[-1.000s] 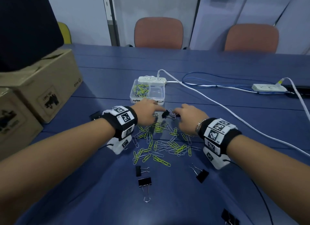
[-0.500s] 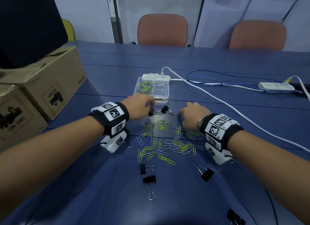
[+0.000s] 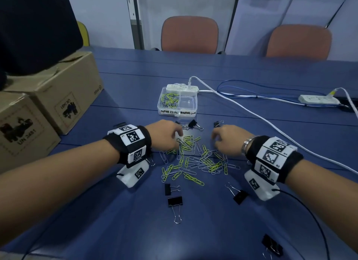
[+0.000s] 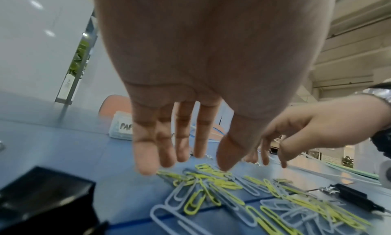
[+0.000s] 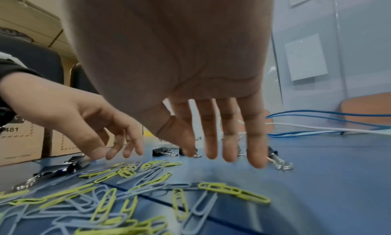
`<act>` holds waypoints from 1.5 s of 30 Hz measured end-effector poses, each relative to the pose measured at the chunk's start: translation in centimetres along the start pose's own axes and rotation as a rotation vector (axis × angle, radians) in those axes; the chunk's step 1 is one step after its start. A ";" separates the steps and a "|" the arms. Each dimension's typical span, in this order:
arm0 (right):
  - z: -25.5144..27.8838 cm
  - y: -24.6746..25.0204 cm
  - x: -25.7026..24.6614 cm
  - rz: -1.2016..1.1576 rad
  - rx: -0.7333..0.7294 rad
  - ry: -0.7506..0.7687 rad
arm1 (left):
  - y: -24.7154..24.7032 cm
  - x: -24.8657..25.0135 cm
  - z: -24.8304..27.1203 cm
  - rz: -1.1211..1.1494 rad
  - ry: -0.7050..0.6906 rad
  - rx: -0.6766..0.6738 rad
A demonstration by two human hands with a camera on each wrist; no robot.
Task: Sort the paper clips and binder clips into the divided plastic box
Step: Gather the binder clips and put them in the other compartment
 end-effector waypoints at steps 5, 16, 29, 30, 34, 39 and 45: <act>1.8 -2.4 2.2 0.081 -0.270 -0.151 | -2.3 -0.6 1.8 -0.119 0.080 -0.245; 0.8 -2.1 -1.9 0.046 -0.166 -0.038 | -1.5 0.9 0.1 -0.183 -0.011 -0.202; -0.4 -0.7 -2.2 -0.099 0.003 0.052 | -0.5 0.6 -2.3 0.049 -0.020 -0.084; -0.5 -0.7 -2.1 -0.110 0.008 0.052 | -0.5 0.5 -2.4 0.066 -0.015 -0.090; -0.7 -0.4 -1.7 -0.158 0.025 0.034 | -0.3 -0.1 -2.6 0.162 -0.008 -0.112; -1.1 0.3 0.0 -0.308 0.038 -0.043 | 0.5 -0.6 -2.4 0.238 -0.019 -0.098; -1.8 2.1 1.3 -0.587 0.105 -0.062 | 3.6 -1.0 -2.3 0.333 -0.025 -0.007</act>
Point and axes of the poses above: each hand's wrist, its own z-axis away from the middle knuckle, its own y-axis out of the back of the hand, x = y × z, the point moved 9 cm from there along -z, towards the middle knuckle, and after that the axes turned 3 degrees about y, right-handed, at the moved point
